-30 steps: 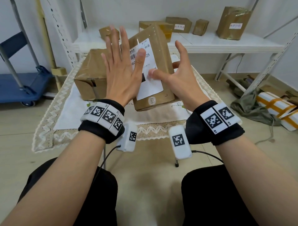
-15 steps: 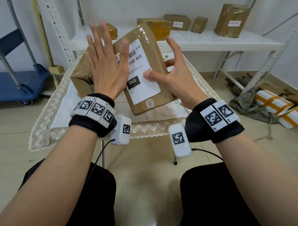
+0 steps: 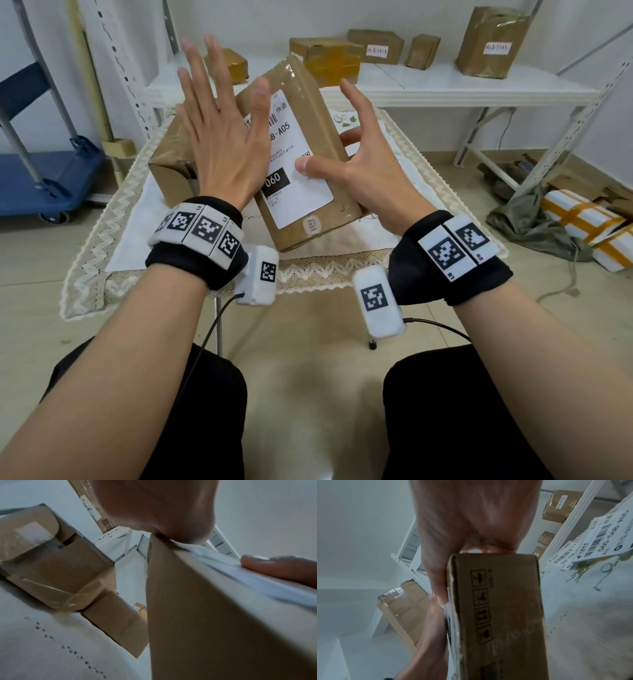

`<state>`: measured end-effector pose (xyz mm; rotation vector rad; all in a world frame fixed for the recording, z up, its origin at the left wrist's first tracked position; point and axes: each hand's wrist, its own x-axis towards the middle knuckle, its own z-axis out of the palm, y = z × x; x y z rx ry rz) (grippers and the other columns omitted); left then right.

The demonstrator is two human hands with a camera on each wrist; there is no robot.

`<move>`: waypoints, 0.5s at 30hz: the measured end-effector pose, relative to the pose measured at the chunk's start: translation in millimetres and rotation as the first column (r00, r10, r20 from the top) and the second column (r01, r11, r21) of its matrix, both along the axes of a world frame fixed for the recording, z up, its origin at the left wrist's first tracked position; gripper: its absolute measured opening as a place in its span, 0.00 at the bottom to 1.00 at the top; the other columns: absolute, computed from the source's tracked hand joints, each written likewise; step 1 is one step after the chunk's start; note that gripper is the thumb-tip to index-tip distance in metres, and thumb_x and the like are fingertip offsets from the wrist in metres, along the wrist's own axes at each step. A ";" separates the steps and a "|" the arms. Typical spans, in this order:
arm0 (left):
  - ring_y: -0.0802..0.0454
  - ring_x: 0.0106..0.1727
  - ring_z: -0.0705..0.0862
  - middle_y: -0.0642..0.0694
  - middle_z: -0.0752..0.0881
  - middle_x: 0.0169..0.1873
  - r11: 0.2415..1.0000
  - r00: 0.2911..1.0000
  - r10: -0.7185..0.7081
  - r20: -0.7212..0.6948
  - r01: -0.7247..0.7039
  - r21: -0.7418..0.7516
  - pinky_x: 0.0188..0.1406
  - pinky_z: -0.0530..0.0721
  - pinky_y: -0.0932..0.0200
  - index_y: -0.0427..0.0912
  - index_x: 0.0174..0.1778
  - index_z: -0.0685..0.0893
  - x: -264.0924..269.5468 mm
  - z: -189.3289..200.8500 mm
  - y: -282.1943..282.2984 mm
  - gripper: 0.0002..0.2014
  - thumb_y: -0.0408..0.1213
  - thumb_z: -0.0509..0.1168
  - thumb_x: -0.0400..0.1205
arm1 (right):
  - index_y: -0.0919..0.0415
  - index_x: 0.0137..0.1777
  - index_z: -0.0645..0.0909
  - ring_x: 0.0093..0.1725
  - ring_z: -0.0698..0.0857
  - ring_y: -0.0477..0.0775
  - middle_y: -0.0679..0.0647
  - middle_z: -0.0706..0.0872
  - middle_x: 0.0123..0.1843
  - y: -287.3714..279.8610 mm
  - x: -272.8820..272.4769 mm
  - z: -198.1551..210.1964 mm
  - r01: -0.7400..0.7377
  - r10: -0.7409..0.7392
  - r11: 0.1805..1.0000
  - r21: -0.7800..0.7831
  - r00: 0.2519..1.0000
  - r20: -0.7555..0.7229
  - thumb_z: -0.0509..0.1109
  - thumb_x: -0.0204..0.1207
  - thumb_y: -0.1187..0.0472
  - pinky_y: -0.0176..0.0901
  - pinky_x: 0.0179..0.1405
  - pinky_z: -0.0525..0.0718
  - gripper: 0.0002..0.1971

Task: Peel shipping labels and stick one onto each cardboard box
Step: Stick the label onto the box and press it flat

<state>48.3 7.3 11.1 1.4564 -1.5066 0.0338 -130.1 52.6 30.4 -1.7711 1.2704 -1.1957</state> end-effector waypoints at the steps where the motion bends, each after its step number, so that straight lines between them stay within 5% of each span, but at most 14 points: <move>1: 0.39 0.91 0.40 0.40 0.40 0.91 1.000 1.000 0.010 -0.009 -0.010 0.001 0.87 0.38 0.31 0.46 0.91 0.42 2.1 0.7 -1.2 0.39 0.64 0.40 0.88 | 0.39 0.88 0.54 0.57 0.87 0.52 0.47 0.79 0.59 0.5 -0.4 0.0 -0.003 0.003 1.000 0.005 1.000 0.008 0.85 0.69 0.52 0.53 0.53 0.92 0.53; 7: 0.39 0.91 0.39 0.41 0.39 0.90 0.998 0.997 0.054 -0.054 -0.053 0.027 0.87 0.39 0.29 0.45 0.91 0.41 16.1 2.7 -7.2 0.42 0.66 0.37 0.85 | 0.35 0.87 0.54 0.58 0.89 0.57 0.52 0.79 0.60 -1.3 -5.2 0.8 -0.006 0.002 0.998 0.067 0.998 0.063 0.85 0.69 0.51 0.57 0.47 0.94 0.53; 15: 0.40 0.91 0.38 0.40 0.37 0.90 0.999 0.999 -0.045 -0.006 0.045 -0.006 0.86 0.35 0.33 0.45 0.91 0.40 2.0 3.7 1.1 0.39 0.64 0.39 0.88 | 0.35 0.86 0.53 0.60 0.87 0.56 0.52 0.78 0.66 -6.0 -4.0 -5.5 0.047 -0.049 0.996 0.074 0.999 0.022 0.85 0.63 0.45 0.60 0.55 0.91 0.56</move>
